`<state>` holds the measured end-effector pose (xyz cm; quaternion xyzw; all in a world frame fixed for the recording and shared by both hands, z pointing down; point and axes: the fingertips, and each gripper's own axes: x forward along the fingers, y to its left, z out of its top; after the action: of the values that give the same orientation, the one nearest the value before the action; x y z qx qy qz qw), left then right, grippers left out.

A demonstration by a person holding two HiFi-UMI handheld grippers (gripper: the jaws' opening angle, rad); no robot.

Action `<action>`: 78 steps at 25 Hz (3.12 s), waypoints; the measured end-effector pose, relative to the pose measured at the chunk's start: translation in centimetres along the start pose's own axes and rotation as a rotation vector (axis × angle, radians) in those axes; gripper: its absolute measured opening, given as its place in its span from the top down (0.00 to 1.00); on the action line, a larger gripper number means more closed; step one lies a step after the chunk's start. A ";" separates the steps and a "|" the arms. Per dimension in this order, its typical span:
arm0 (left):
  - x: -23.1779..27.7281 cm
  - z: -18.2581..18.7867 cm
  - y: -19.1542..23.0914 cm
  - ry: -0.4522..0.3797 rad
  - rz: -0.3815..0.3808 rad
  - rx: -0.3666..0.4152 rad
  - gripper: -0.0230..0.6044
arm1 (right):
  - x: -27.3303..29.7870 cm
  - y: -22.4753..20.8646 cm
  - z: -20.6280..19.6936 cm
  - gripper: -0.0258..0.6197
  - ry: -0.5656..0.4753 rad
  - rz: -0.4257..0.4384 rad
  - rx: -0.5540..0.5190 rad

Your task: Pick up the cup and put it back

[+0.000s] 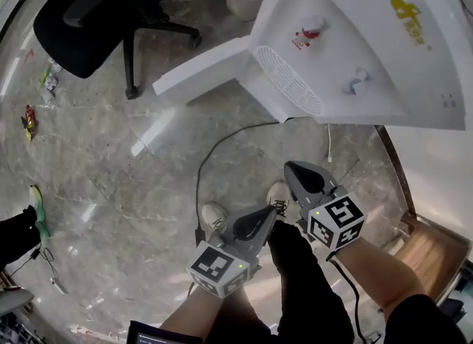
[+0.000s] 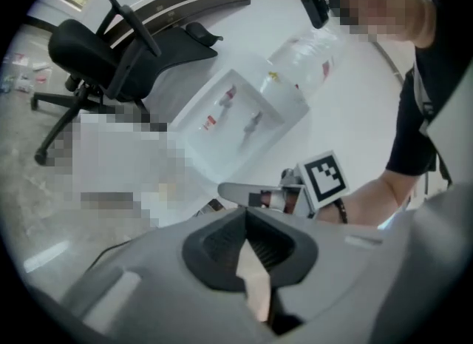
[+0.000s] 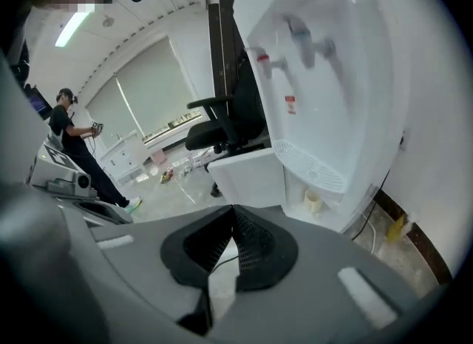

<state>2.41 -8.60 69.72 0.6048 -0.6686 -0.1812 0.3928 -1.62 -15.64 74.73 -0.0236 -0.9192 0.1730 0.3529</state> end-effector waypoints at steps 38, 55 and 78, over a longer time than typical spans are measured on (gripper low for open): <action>-16.6 14.6 -43.3 -0.115 -0.053 0.179 0.96 | -49.4 21.9 18.1 0.95 -0.500 0.039 0.031; -23.4 17.7 -41.6 -0.127 -0.140 0.270 0.96 | -46.3 29.5 19.1 0.95 -0.517 0.018 0.093; -26.6 18.5 -38.6 -0.152 -0.183 0.240 0.96 | -43.9 32.8 19.4 0.95 -0.540 -0.016 0.057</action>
<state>13.27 4.57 22.30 0.6901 -0.6555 -0.1805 0.2480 15.94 2.04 22.21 0.0407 -0.9749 0.1961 0.0970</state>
